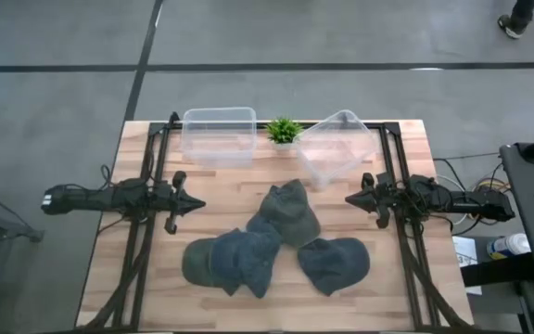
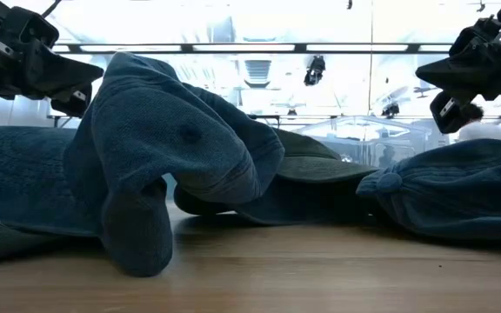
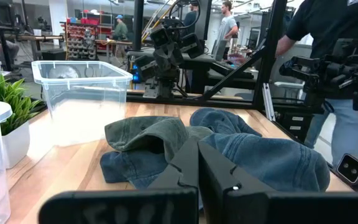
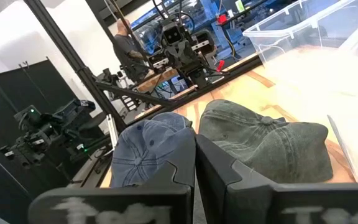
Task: Pick & Place hat
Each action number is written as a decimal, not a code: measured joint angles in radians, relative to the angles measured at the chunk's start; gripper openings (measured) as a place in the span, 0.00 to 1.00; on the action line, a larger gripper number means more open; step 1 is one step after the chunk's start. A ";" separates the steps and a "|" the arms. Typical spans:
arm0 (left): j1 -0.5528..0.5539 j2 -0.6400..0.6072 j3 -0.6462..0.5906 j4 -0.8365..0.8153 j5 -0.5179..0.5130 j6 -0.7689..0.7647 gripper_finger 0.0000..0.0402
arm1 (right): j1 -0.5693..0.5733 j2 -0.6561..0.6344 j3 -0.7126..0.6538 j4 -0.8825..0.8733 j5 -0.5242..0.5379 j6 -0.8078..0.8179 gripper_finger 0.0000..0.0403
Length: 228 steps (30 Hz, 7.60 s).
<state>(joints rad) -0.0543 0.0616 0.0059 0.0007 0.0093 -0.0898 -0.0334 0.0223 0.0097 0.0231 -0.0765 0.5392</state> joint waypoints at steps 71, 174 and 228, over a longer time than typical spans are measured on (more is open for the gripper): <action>0.000 0.002 0.000 0.025 -0.002 -0.481 0.00 | 0.001 0.006 0.000 0.018 0.161 0.730 0.02; 0.000 0.001 0.000 0.044 -0.073 -0.827 0.00 | 0.391 0.805 0.108 -0.110 -0.216 1.035 0.62; 0.000 0.001 0.000 0.043 -0.074 -0.822 0.00 | 0.363 0.992 1.865 -1.595 0.739 0.480 0.02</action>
<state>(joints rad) -0.0540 0.0624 0.0059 0.0433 -0.0647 -0.9119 0.3301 1.0142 1.8749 -1.5717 0.6626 1.0196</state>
